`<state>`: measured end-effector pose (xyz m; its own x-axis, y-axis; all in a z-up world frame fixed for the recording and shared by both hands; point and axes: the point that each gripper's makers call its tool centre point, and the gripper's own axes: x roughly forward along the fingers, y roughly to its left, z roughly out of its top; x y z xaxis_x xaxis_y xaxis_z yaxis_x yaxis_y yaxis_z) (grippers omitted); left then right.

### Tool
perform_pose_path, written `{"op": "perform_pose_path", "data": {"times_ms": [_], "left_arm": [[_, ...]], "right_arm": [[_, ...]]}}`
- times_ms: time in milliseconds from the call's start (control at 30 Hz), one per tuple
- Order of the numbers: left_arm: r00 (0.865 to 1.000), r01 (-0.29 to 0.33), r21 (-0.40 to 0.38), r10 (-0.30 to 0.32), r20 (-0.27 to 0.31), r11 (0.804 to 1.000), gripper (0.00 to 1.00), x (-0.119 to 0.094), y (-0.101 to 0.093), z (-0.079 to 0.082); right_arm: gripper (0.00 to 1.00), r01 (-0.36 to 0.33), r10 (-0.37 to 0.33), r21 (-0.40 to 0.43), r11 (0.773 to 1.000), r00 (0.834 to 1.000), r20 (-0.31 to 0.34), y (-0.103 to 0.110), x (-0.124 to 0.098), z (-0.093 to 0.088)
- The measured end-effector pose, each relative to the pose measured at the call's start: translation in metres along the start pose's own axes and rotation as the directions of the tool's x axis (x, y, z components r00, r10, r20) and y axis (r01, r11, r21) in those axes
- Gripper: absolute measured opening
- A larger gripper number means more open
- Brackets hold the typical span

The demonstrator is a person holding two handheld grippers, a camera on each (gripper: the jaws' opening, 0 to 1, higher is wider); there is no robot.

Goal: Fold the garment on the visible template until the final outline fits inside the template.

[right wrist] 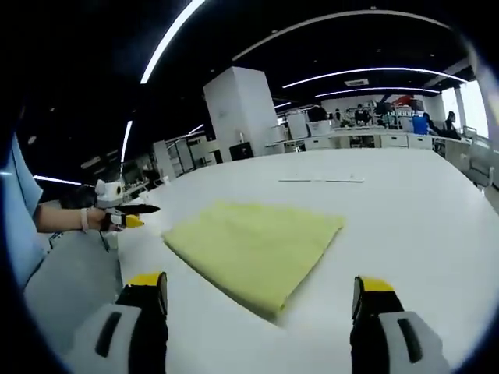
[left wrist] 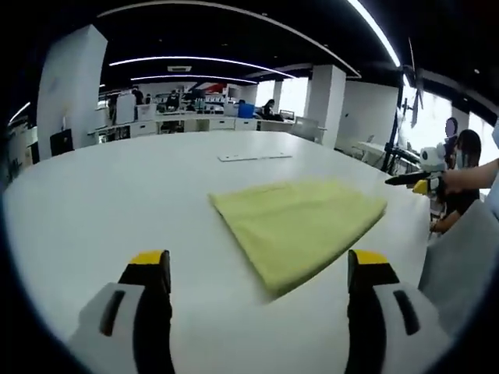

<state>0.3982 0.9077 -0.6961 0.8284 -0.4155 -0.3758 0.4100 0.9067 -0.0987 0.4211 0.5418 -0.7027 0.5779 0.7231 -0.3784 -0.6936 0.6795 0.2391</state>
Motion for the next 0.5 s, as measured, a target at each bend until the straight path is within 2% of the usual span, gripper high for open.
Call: {"op": "perform_pose_path", "data": {"times_ms": [67, 167, 500], "left_arm": [[1.000, 0.008, -0.042, -0.007, 0.004, 0.999, 0.91, 0.001, 0.001, 0.001], [1.000, 0.006, -0.020, -0.006, 0.002, 1.000, 0.89, 0.001, 0.002, 0.001], [0.999, 0.047, 0.001, -0.047, -0.025, 0.999, 0.88, 0.003, -0.009, -0.005]], "right_arm": [[1.00, 0.018, -0.018, -0.004, 1.000, 1.000, -0.016, 0.002, -0.001, -0.004], [1.00, 0.035, -0.036, 0.032, 0.999, 0.999, 0.017, 0.001, -0.002, -0.001], [0.99, 0.095, -0.096, 0.035, 0.995, 0.994, 0.043, -0.007, -0.006, 0.002]]}}
